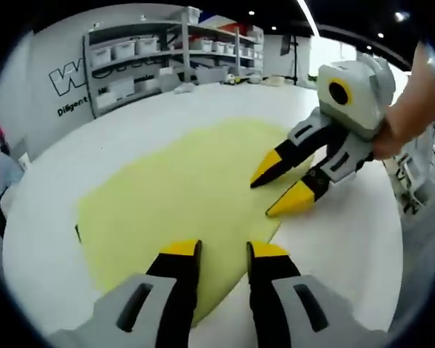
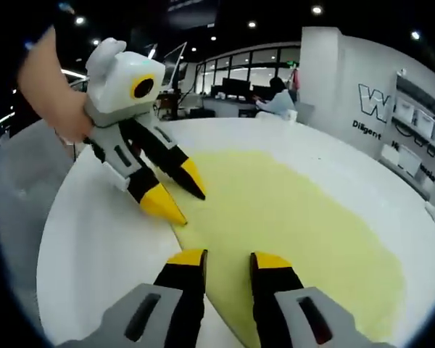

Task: Fold the garment on the visible template until the final outline fits inside the template.

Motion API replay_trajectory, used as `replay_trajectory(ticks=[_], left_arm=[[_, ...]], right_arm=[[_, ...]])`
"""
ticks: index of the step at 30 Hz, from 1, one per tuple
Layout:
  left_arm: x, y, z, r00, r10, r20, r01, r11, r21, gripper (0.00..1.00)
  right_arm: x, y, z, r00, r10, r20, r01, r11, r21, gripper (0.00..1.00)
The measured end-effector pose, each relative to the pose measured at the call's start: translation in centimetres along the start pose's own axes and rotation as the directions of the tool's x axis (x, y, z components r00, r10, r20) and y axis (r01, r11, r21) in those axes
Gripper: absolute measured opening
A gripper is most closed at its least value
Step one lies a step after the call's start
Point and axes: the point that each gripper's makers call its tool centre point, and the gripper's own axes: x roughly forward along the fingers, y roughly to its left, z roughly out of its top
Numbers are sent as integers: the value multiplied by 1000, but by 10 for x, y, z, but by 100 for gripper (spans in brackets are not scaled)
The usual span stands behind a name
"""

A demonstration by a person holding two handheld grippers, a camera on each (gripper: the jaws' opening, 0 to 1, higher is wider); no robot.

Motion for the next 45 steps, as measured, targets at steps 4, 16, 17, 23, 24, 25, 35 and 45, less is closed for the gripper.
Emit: replay_trajectory(ticks=[4,16,17,23,24,25,35,45], left_arm=[[-16,15,-13,999,35,0,-35,999,-39,31],[-61,60,-52,990,142,-27,-144,970,-196,32],[-64,63,-56,987,158,-36,-162,962,-220,34],[-81,67,-70,977,196,-82,-211,946,-246,26],[-85,67,-72,976,202,-79,-215,945,-245,24],[-89,66,-72,976,205,-75,-217,944,-249,22],[-142,15,-34,967,247,65,-203,896,-395,30],[-157,-53,-19,963,244,116,-168,878,-448,62]], right_arm=[[-21,-15,-16,999,-32,-2,32,999,39,24],[-94,-66,-73,983,-173,-67,183,965,186,21],[-98,-68,-75,982,-177,-67,186,964,188,19],[-122,-83,-97,960,-240,-147,272,922,276,24],[-130,-84,-103,957,-246,-155,283,911,301,24],[-134,-84,-105,954,-250,-164,288,918,272,25],[-188,-67,-81,957,-274,-96,291,911,292,34],[-198,-10,-43,956,-291,-18,274,876,396,72]])
